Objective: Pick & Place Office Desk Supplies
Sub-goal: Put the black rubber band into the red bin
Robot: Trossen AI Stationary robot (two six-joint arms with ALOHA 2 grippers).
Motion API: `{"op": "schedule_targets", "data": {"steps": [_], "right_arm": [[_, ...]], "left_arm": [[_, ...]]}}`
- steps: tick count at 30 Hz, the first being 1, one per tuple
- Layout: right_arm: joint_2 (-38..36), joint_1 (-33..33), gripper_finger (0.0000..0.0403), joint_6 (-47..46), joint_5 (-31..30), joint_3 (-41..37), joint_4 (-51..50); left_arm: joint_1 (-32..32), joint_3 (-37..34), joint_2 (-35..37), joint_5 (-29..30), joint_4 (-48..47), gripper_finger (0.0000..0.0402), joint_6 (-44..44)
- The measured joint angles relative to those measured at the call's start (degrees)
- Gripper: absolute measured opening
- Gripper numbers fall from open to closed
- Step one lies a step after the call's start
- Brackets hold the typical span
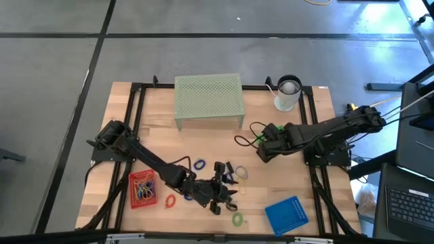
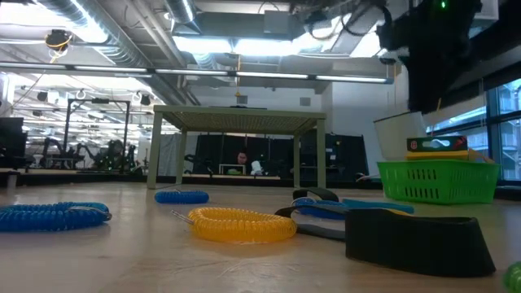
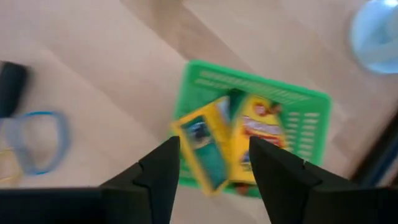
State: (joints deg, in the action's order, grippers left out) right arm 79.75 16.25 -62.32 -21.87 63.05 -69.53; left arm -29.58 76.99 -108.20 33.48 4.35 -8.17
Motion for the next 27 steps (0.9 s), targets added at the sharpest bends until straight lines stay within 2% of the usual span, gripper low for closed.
{"op": "schedule_targets", "data": {"steps": [5, 10, 15, 21, 27], "right_arm": [[0.00, 4.11, 0.0188, -0.02, -2.65, 4.33, 3.74], [0.73, 9.65, 0.0170, 2.99, -7.49, 4.56, 17.37], [5.24, 13.67, 0.0155, 4.69, -12.53, 4.56, 27.26], [14.44, 13.76, 0.0160, 7.58, -12.37, 4.56, 33.68], [21.66, 10.07, 0.0194, 6.67, -10.29, 4.56, 39.37]], "left_arm": [[-0.92, 0.00, -0.02, -0.10, -3.52, 0.0141, 4.00], [-1.40, 0.00, -0.02, -0.29, -11.91, 0.0141, 11.25], [-1.64, -0.04, -0.02, -0.60, -20.14, 0.0142, 19.35], [-3.75, -0.04, -0.02, -2.91, -29.52, 0.0147, 23.56], [-6.32, -0.04, -0.02, -3.57, -39.11, 0.0142, 32.24]]}}
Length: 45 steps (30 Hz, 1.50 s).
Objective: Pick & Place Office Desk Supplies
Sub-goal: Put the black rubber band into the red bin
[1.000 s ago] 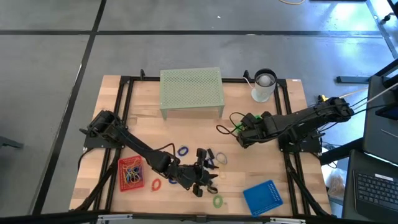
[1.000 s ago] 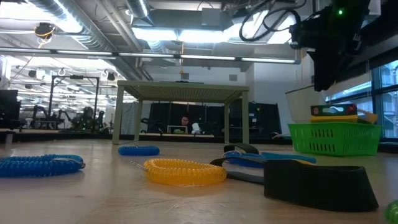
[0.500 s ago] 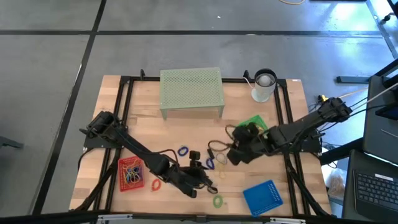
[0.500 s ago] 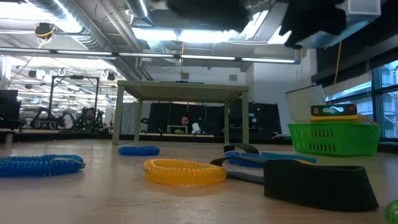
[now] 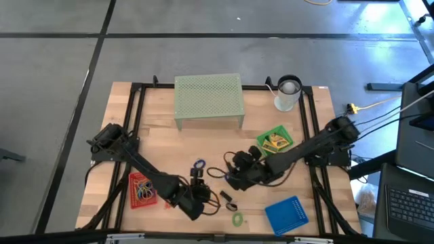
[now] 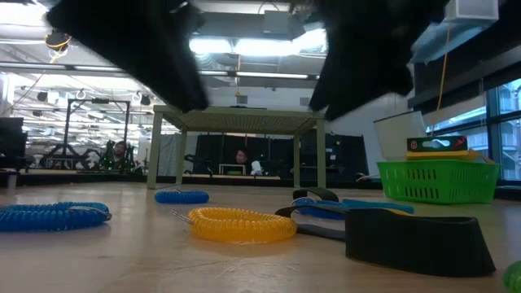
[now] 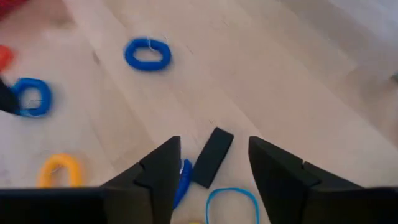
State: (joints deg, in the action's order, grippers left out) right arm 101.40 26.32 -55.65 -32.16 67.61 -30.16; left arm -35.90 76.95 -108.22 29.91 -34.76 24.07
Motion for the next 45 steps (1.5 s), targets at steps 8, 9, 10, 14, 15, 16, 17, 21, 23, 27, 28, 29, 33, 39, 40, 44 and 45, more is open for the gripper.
{"op": "schedule_targets", "data": {"steps": [8, 9, 10, 14, 15, 16, 17, 21, 23, 27, 28, 29, 33, 39, 40, 44, 45], "right_arm": [[7.08, -4.68, 0.0235, -8.80, 8.18, 0.00, 2.35], [7.57, -4.96, 0.0237, -8.77, 8.43, -0.04, 2.69], [8.06, -5.18, 0.0237, -8.33, 8.64, -0.04, 3.70], [9.57, -5.50, 0.0233, -6.08, 9.07, -0.02, 5.68], [9.91, -5.52, 0.0231, -5.76, 9.00, -0.02, 5.69], [10.29, -5.55, 0.0229, -5.56, 8.96, -0.02, 5.60], [10.75, -5.55, 0.0227, -5.42, 8.85, -0.02, 6.07], [12.18, -5.56, 0.0213, -5.41, 9.56, -0.02, 7.39], [12.53, -5.48, 0.0201, -5.35, 9.51, -0.02, 7.29], [12.53, -5.52, 0.0153, -5.17, 9.58, -0.02, 6.83], [12.55, -5.52, 0.0137, -4.98, 9.48, -0.02, 6.85], [12.53, -5.52, 0.0119, -4.93, 9.43, -0.02, 6.87], [12.51, -5.50, 0.0034, -3.55, 9.07, -0.02, 7.14], [11.63, -5.48, 0.0014, -0.95, 9.46, -0.02, 6.86], [11.09, -5.48, 0.0011, -0.30, 9.46, -0.02, 6.86], [8.71, -5.40, 0.0006, 1.77, 9.21, -0.02, 7.04], [8.10, -5.25, 0.0006, 2.24, 8.88, -0.02, 7.05]], "left_arm": [[-3.40, 0.00, 0.00, -0.02, -9.05, 0.0130, 11.08], [-3.64, 0.00, 0.00, -0.02, -9.21, 0.0128, 11.56], [-3.90, 0.00, 0.00, -0.02, -9.23, 0.0128, 11.72], [-4.62, 0.00, 0.00, 0.03, -9.20, 0.0125, 11.81], [-4.72, 0.00, 0.00, 0.00, -9.16, 0.0125, 11.81], [-4.86, 0.00, 0.00, 0.00, -9.13, 0.0125, 11.82], [-4.97, 0.00, 0.00, 0.00, -9.11, 0.0125, 11.81], [-4.96, 0.02, 0.00, 0.15, -9.01, 0.0125, 11.66], [-4.94, 0.02, 0.00, 0.19, -8.99, 0.0123, 10.48], [-4.87, 0.01, 0.00, 0.44, -8.99, 0.0123, 10.30], [-4.87, 0.02, 0.00, 0.46, -8.97, 0.0123, 10.31], [-4.87, 0.01, 0.00, 0.48, -8.97, 0.0123, 10.30], [-4.87, 0.02, 0.00, 0.48, -8.95, 0.0123, 10.30], [-4.87, 0.02, 0.00, 0.69, -8.91, 0.0123, 10.57], [-4.87, 0.02, 0.00, 0.95, -8.92, 0.0123, 10.59], [-4.87, 0.02, 0.00, 4.34, -8.69, 0.0123, 10.78], [-4.87, 0.02, 0.00, 5.88, -8.65, 0.0123, 11.20]]}}
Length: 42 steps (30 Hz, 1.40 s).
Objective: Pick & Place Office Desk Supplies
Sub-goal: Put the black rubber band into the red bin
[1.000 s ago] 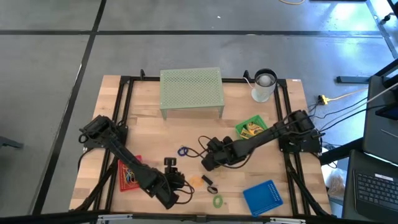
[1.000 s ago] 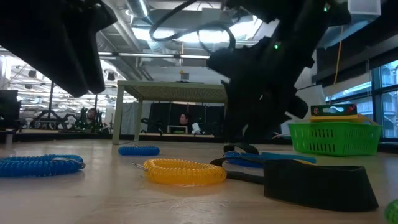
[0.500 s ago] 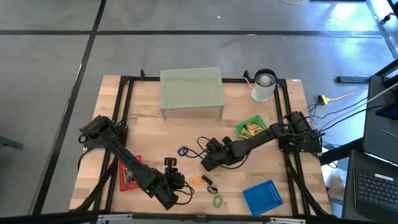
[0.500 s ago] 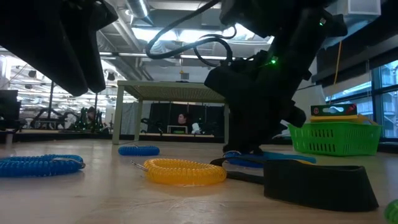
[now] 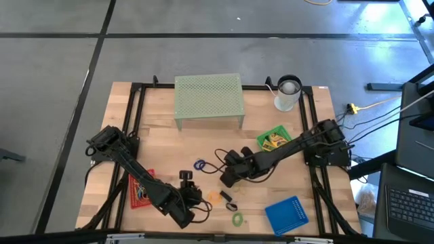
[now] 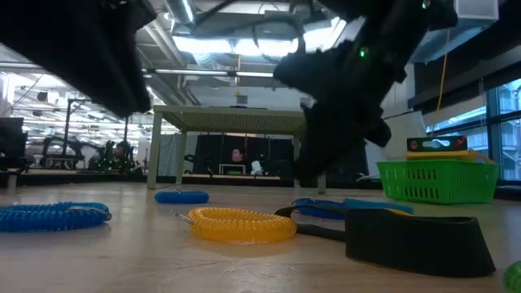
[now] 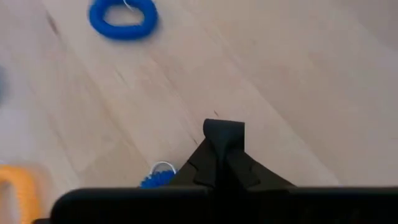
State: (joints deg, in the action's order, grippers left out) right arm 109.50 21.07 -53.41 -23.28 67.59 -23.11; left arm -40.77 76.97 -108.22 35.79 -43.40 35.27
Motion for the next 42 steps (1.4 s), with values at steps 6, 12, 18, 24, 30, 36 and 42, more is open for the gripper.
{"op": "schedule_targets", "data": {"steps": [6, 12, 18, 24, 30, 36, 42], "right_arm": [[-3.83, 1.74, 0.0003, 3.00, -0.25, 0.00, 0.23], [-6.94, 4.29, 0.0003, 5.07, 1.95, 0.00, 1.39], [-8.38, 7.16, 0.0003, 11.98, 4.22, 0.00, 5.86], [-8.40, 9.47, 0.0005, 17.98, 4.38, 0.00, 12.82], [-8.40, 10.72, 0.0005, 21.04, 4.76, 0.00, 13.89], [-8.40, 10.88, 0.0006, 25.57, 4.76, 0.00, 14.68], [-8.40, 10.90, 0.0006, 31.63, 4.76, 0.00, 14.99]], "left_arm": [[0.89, 0.00, 0.00, 8.01, 0.63, 0.0124, 1.46], [3.55, 0.00, 0.00, 6.90, 8.59, 0.0151, -5.70], [5.28, 0.01, 0.00, 6.25, 20.31, 0.0191, -17.37], [6.45, 0.02, 0.00, 6.24, 27.86, 0.0203, -21.52], [6.47, 0.02, 0.00, 3.96, 28.84, 0.0192, -21.53], [6.54, 0.02, 0.00, 0.63, 30.35, 0.0174, -22.16], [7.16, 0.02, 0.00, 0.48, 32.02, 0.0156, -22.61]]}}
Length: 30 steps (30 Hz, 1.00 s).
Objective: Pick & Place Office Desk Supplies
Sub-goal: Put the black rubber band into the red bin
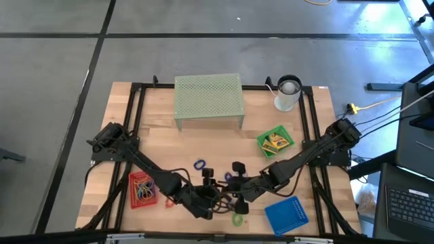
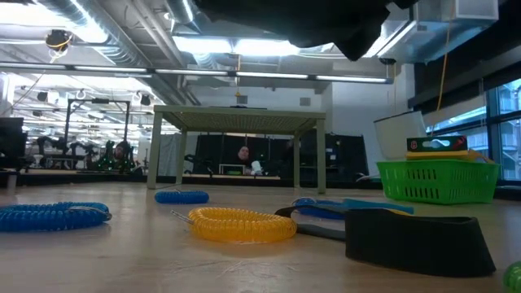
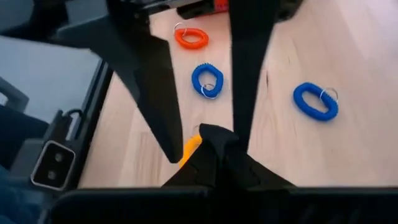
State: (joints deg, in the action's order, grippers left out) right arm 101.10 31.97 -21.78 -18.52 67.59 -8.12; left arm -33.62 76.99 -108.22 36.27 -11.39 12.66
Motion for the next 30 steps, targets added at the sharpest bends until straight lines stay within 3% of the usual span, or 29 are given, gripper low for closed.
{"op": "schedule_targets", "data": {"steps": [6, 22, 30], "right_arm": [[0.00, 0.02, 0.0006, 4.68, 0.20, 0.00, -0.20], [0.00, 0.04, 0.0006, 4.94, 1.62, 0.00, -2.75], [0.00, 0.04, 0.0006, 4.60, 1.48, 0.00, -2.48]], "left_arm": [[0.08, 0.00, 0.00, -1.13, 0.03, 0.0140, -0.42], [0.68, 0.00, 0.00, -3.40, 0.05, 0.0128, -0.04], [1.13, 0.00, 0.00, -2.86, 0.56, 0.0088, 0.03]]}}
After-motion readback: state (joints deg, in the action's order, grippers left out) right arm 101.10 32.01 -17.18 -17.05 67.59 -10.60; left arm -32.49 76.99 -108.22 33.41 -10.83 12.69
